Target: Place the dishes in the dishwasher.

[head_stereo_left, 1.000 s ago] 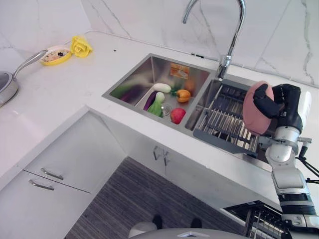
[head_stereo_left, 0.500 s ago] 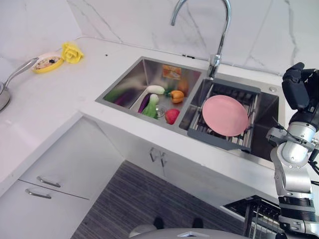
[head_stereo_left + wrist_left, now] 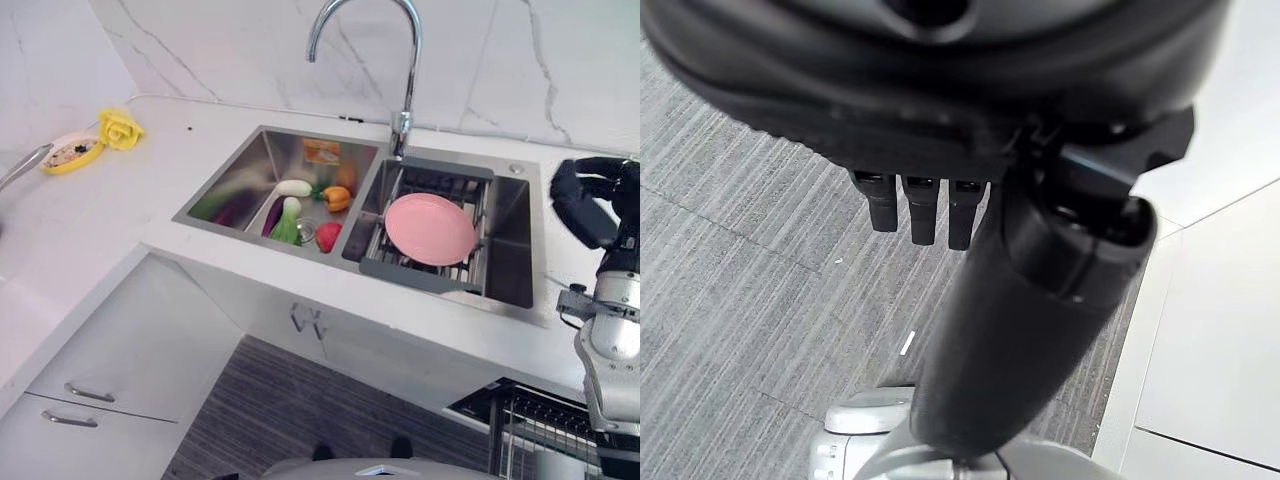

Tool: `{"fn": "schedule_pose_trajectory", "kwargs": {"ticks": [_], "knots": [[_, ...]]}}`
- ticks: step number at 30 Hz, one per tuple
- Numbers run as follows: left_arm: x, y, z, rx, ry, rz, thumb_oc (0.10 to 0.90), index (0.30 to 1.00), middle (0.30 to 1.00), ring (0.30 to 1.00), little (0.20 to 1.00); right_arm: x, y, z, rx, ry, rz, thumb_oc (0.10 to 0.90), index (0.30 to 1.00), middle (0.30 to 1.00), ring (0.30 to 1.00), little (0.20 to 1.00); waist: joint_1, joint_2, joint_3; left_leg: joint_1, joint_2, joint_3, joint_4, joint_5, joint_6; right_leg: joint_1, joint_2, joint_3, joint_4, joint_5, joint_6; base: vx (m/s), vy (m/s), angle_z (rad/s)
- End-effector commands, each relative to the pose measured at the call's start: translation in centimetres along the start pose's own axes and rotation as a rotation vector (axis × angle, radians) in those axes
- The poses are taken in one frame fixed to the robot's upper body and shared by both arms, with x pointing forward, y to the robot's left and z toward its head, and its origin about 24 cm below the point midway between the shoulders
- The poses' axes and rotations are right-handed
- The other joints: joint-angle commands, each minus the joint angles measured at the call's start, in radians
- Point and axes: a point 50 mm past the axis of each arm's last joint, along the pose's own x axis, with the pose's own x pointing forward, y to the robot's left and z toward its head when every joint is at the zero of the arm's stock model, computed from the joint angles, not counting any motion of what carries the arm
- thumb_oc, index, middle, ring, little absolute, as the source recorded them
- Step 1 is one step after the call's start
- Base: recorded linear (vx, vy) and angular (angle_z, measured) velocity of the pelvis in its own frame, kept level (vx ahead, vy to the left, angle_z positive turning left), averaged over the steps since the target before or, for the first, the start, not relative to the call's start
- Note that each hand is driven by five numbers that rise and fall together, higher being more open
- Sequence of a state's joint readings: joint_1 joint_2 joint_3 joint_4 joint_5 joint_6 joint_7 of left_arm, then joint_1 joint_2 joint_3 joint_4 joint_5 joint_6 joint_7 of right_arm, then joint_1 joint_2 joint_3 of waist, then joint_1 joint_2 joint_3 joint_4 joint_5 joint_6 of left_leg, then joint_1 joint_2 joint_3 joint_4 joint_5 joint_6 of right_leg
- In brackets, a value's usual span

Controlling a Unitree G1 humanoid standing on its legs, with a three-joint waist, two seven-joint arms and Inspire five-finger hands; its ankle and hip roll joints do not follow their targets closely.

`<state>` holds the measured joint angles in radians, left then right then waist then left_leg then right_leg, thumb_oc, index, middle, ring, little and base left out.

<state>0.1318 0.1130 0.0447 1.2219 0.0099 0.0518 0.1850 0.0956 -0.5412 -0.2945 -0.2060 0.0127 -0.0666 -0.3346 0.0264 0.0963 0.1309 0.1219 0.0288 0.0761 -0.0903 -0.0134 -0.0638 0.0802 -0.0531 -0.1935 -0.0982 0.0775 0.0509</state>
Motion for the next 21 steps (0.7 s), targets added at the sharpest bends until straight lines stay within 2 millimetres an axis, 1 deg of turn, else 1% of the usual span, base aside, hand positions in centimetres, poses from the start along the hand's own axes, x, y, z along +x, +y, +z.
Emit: {"fn": "schedule_pose_trajectory", "kwargs": {"ticks": [1, 2, 3, 4, 5, 6, 7, 9, 12, 14, 15, 16, 18, 19, 21], "knots": [[0.4, 3.1, 0.2, 0.083, -0.002, 0.069, 0.800, 0.900, 0.900, 0.900, 0.900, 1.4, -0.3, 4.8, 0.057, -0.268, -0.014, 0.800, 0.900, 0.900, 0.900, 0.900, 0.021, -0.094, -0.046, -0.059, 0.078, 0.018, 0.003, 0.049, -0.061, 0.026, -0.146, 0.020, 0.011, -0.034, 0.125, 0.00, 0.000, 0.00], [0.5, 3.3, 0.2, 0.088, -0.001, 0.071, 0.800, 0.900, 0.900, 0.900, 0.900, 1.2, 0.1, 3.8, 0.036, -0.219, 0.047, 0.800, 0.900, 0.900, 0.900, 0.900, 0.020, -0.096, -0.043, -0.060, 0.077, 0.018, 0.003, 0.049, -0.062, 0.028, -0.146, 0.018, 0.011, -0.034, 0.125, 0.00, 0.000, 0.00], [0.5, 3.6, 0.3, 0.097, -0.006, 0.067, 0.800, 0.900, 0.900, 0.900, 0.900, 1.4, -0.5, 3.5, -0.138, -0.223, 0.121, 0.800, 0.900, 0.900, 0.900, 0.900, 0.017, -0.099, -0.040, -0.061, 0.076, 0.019, 0.003, 0.049, -0.063, 0.027, -0.148, 0.016, 0.012, -0.032, 0.127, 0.02, 0.004, 0.04], [0.5, 3.8, 0.2, 0.104, -0.006, 0.066, 0.800, 0.900, 0.900, 0.900, 0.900, 1.5, -0.9, 3.4, -0.195, -0.224, 0.159, 0.800, 0.900, 0.900, 0.900, 0.900, 0.016, -0.103, -0.041, -0.056, 0.076, 0.019, 0.003, 0.038, -0.064, 0.031, -0.148, 0.016, 0.012, -0.041, 0.128, 0.03, 0.002, 0.05], [0.5, 3.8, 0.2, 0.104, -0.006, 0.065, 0.800, 0.900, 0.900, 0.900, 0.900, 1.6, -0.9, 3.4, -0.197, -0.224, 0.160, 0.800, 0.900, 0.900, 0.900, 0.900, 0.016, -0.101, -0.041, -0.055, 0.076, 0.019, 0.003, 0.037, -0.065, 0.032, -0.148, 0.016, 0.012, -0.042, 0.128, 0.03, -0.004, 0.04], [0.5, 3.9, 0.3, 0.110, -0.010, 0.060, 0.800, 0.900, 0.900, 0.900, 0.900, 1.7, -1.1, 3.6, -0.246, -0.234, 0.205, 0.800, 0.900, 0.900, 0.900, 0.900, 0.015, -0.104, -0.040, -0.055, 0.076, 0.019, 0.003, 0.037, -0.065, 0.032, -0.148, 0.016, 0.012, -0.041, 0.129, 0.00, 0.000, 0.00], [0.5, 4.1, 0.3, 0.125, -0.016, 0.048, 0.800, 0.900, 0.900, 0.900, 0.900, 2.1, -1.4, 4.0, -0.397, -0.271, 0.290, 0.800, 0.900, 0.900, 0.900, 0.900, 0.016, -0.105, -0.040, -0.055, 0.075, 0.020, 0.003, 0.038, -0.066, 0.032, -0.149, 0.015, 0.012, -0.040, 0.130, 0.00, 0.000, 0.00], [0.5, 4.3, 0.4, 0.141, -0.022, 0.037, 0.800, 0.900, 0.900, 0.900, 0.900, 2.3, -1.2, 3.9, -0.485, -0.271, 0.405, 0.800, 0.900, 0.900, 0.900, 0.900, 0.018, -0.108, -0.040, -0.055, 0.075, 0.021, 0.003, 0.038, -0.066, 0.032, -0.150, 0.014, 0.012, -0.038, 0.131, 0.00, 0.000, 0.00], [0.6, 4.4, 0.6, 0.156, -0.028, 0.028, 0.800, 0.900, 0.900, 0.900, 0.900, 2.9, -0.8, 3.9, -0.606, -0.279, 0.499, 0.800, 0.900, 0.900, 0.900, 0.900, 0.023, -0.109, -0.041, -0.056, 0.075, 0.022, 0.003, 0.039, -0.067, 0.034, -0.153, 0.010, 0.012, -0.038, 0.132, 0.00, 0.000, 0.00], [0.6, 4.5, 0.7, 0.159, -0.031, 0.028, 0.800, 0.900, 0.900, 0.900, 0.900, 3.5, -0.6, 4.6, -0.697, -0.329, 0.513, 0.800, 0.900, 0.900, 0.900, 0.900, 0.023, -0.107, -0.042, -0.055, 0.075, 0.023, 0.003, 0.038, -0.067, 0.033, -0.153, 0.009, 0.012, -0.037, 0.134, 0.00, 0.000, 0.00], [0.6, 4.5, 0.7, 0.163, -0.033, 0.028, 0.800, 0.900, 0.900, 0.900, 0.900, 3.8, -0.3, 5.5, -0.767, -0.386, 0.525, 0.800, 0.900, 0.900, 0.900, 0.900, 0.027, -0.107, -0.043, -0.054, 0.073, 0.024, 0.003, 0.038, -0.066, 0.033, -0.154, 0.010, 0.013, -0.036, 0.134, 0.00, 0.000, 0.00], [0.6, 4.4, 0.7, 0.160, -0.032, 0.027, 0.800, 0.900, 0.900, 0.900, 0.900, 3.9, -0.2, 5.5, -0.768, -0.389, 0.526, 0.800, 0.900, 0.900, 0.900, 0.900, 0.025, -0.106, -0.042, -0.054, 0.074, 0.025, 0.003, 0.037, -0.066, 0.033, -0.154, 0.011, 0.013, -0.036, 0.134, 0.00, 0.000, 0.00], [0.6, 4.7, 0.6, 0.164, -0.031, 0.032, 0.800, 0.900, 0.900, 0.900, 0.900, 4.5, 0.7, 6.4, -0.835, -0.438, 0.607, 0.800, 0.900, 0.900, 0.900, 0.900, 0.036, -0.106, -0.040, -0.053, 0.074, 0.028, 0.003, 0.038, -0.065, 0.028, -0.154, 0.015, 0.013, -0.034, 0.135, 0.00, 0.000, 0.00], [0.6, 4.7, 0.6, 0.161, -0.030, 0.031, 0.800, 0.900, 0.900, 0.900, 0.900, 4.6, 0.8, 6.4, -0.834, -0.441, 0.609, 0.800, 0.900, 0.900, 0.900, 0.900, 0.034, -0.105, -0.040, -0.053, 0.074, 0.029, 0.003, 0.038, -0.065, 0.028, -0.154, 0.016, 0.013, -0.034, 0.135, 0.00, -0.010, -0.04], [0.5, 4.8, 0.0, 0.147, -0.012, 0.028, 0.800, 0.900, 0.900, 0.900, 0.900, 5.0, 2.0, 7.3, -0.930, -0.506, 0.695, 0.800, 0.900, 0.900, 0.900, 0.900, 0.044, -0.107, -0.038, -0.046, 0.079, 0.041, 0.003, 0.034, -0.063, 0.023, -0.151, 0.025, 0.014, -0.032, 0.136, 0.00, -0.007, -0.02]]}}
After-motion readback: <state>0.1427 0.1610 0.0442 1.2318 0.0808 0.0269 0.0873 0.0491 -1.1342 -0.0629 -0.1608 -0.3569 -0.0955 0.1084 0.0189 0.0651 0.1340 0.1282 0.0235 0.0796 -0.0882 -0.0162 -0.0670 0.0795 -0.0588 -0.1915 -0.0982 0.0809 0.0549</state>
